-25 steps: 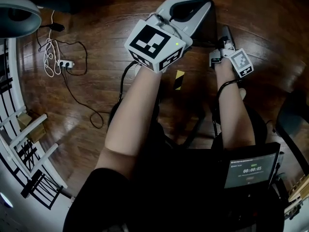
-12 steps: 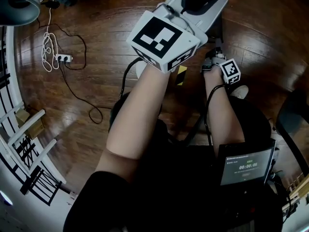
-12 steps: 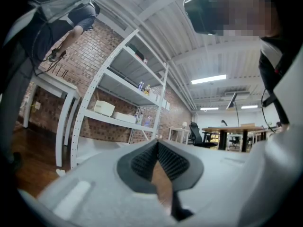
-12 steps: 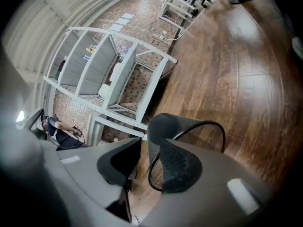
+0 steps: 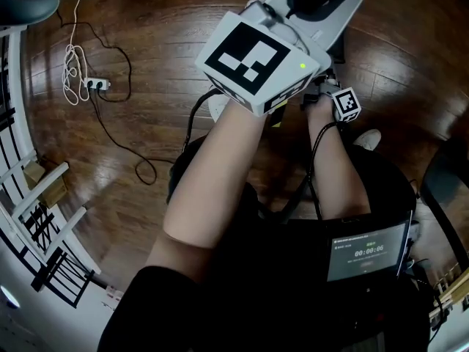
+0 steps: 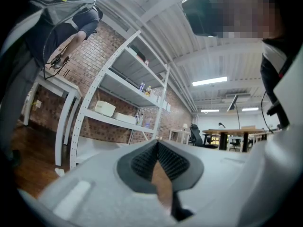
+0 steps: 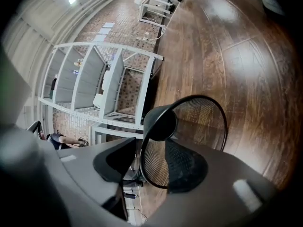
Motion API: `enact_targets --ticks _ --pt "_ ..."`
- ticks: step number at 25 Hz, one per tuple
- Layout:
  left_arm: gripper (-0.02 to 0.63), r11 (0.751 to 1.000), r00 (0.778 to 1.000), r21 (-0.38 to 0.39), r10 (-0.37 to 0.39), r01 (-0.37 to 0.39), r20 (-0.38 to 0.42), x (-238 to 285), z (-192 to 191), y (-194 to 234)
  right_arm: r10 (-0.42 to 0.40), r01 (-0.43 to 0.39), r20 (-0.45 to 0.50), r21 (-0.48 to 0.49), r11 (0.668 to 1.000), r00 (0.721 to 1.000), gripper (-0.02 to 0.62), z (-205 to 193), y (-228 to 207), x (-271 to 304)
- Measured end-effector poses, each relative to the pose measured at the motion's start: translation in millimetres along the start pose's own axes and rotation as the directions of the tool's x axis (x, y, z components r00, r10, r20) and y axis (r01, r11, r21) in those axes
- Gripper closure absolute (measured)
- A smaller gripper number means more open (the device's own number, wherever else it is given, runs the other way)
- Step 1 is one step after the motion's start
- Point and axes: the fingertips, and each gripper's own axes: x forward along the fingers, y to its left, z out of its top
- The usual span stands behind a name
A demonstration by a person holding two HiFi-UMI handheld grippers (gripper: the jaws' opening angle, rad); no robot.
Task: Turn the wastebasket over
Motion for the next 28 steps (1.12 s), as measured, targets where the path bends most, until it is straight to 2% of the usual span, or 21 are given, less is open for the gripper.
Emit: enact_targets --ticks 4,10,13,18,21,28 --pt "0.603 0.999 1.000 -0.035 0.009 -0.009 0.008 -3 8 0 0.031 -0.031 -0.001 0.050 0.998 1.000 0.408 -6 1 14" --pt "0.604 1.000 1.000 -0.023 0.004 -0.004 0.025 -6 16 -2 0.086 -0.086 0.002 0.084 0.993 0.996 0.408 -4 7 35" --pt "0.604 0.999 1.000 -0.030 0.012 -0.011 0.024 -5 16 2 0.087 -0.087 -0.001 0.082 0.993 0.996 0.410 -4 5 46" --pt "0.604 1.000 1.000 -0.022 0.006 -0.006 0.007 -4 10 1 0.115 -0.115 0.004 0.077 0.990 0.993 0.476 -3 7 53" --pt "0.604 1.000 1.000 -0.026 0.011 -0.010 0.012 -5 12 4 0.120 -0.120 0.002 0.068 0.990 0.993 0.578 -3 13 54" --pt "0.604 0.999 1.000 -0.033 0.014 -0.013 0.020 -5 15 5 0.123 -0.123 -0.001 0.046 0.991 0.992 0.588 -2 28 54"
